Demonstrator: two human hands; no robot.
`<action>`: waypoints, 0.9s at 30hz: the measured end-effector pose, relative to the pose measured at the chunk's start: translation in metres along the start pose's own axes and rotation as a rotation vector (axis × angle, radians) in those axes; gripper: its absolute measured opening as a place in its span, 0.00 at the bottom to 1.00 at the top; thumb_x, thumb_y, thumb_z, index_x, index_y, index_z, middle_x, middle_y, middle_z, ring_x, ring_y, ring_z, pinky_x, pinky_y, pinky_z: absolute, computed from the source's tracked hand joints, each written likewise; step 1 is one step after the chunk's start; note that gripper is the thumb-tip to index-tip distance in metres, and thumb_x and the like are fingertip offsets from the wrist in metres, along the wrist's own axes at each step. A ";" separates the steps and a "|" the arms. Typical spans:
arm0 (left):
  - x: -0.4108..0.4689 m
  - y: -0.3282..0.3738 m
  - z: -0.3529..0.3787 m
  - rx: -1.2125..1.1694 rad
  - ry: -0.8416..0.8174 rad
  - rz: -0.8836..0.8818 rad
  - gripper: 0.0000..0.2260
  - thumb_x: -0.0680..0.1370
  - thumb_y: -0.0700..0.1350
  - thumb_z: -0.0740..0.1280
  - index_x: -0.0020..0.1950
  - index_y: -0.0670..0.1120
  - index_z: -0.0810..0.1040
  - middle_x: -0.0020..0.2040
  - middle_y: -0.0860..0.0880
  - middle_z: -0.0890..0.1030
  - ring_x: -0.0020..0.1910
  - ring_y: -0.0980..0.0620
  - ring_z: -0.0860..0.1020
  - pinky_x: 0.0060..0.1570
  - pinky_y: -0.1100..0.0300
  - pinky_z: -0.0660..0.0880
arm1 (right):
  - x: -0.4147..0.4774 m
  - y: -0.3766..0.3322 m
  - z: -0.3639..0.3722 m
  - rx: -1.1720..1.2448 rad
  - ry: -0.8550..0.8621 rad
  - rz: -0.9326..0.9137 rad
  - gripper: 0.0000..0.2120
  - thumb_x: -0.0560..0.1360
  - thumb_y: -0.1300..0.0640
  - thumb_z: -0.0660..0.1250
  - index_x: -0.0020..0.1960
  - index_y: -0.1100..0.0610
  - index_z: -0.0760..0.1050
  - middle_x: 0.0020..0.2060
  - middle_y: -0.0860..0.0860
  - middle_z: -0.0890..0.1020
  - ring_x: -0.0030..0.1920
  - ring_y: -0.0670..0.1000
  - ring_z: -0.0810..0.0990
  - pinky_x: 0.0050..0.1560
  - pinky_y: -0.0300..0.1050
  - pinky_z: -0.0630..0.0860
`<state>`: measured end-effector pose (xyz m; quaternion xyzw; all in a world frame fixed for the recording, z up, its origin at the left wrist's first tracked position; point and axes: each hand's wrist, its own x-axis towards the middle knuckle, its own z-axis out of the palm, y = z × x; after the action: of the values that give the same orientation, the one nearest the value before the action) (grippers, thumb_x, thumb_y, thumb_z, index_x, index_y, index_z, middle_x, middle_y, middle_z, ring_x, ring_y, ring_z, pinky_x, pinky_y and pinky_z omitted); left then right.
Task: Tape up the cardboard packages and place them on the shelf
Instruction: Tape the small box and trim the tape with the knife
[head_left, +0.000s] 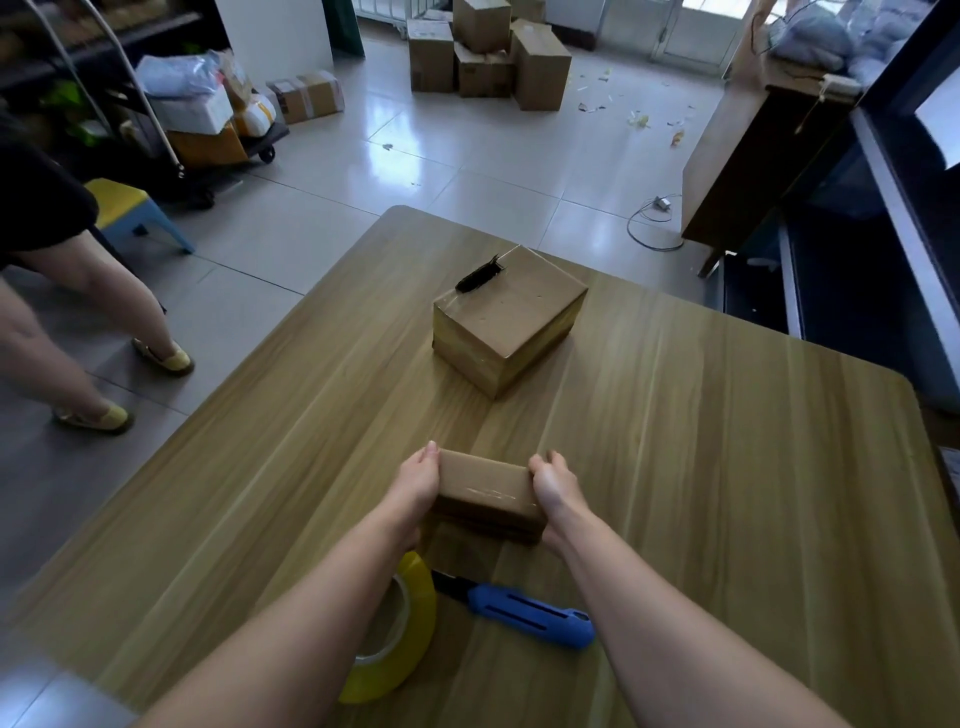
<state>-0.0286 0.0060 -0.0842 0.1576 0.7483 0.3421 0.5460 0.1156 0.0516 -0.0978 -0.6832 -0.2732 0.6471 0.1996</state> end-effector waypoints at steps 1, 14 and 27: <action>0.001 -0.001 -0.001 -0.002 -0.002 -0.004 0.23 0.84 0.54 0.52 0.76 0.45 0.62 0.71 0.42 0.67 0.70 0.43 0.66 0.69 0.49 0.61 | 0.000 0.000 -0.001 0.001 0.004 0.002 0.27 0.83 0.49 0.55 0.80 0.47 0.50 0.75 0.56 0.63 0.71 0.61 0.66 0.71 0.63 0.65; -0.002 0.036 -0.031 0.046 -0.091 -0.108 0.41 0.75 0.72 0.51 0.77 0.44 0.59 0.75 0.39 0.63 0.73 0.37 0.62 0.72 0.42 0.60 | -0.010 -0.018 -0.016 0.336 -0.147 -0.082 0.15 0.73 0.71 0.60 0.58 0.60 0.70 0.49 0.59 0.75 0.43 0.53 0.76 0.34 0.41 0.75; 0.004 0.034 -0.037 0.166 -0.129 0.057 0.28 0.80 0.64 0.52 0.77 0.51 0.60 0.67 0.41 0.69 0.58 0.40 0.75 0.54 0.49 0.75 | -0.003 -0.016 -0.017 0.122 0.051 -0.179 0.17 0.78 0.47 0.67 0.60 0.58 0.76 0.53 0.55 0.82 0.54 0.56 0.80 0.59 0.55 0.78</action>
<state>-0.0689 0.0207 -0.0573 0.2455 0.7325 0.2833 0.5682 0.1307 0.0629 -0.0839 -0.6591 -0.2881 0.6244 0.3045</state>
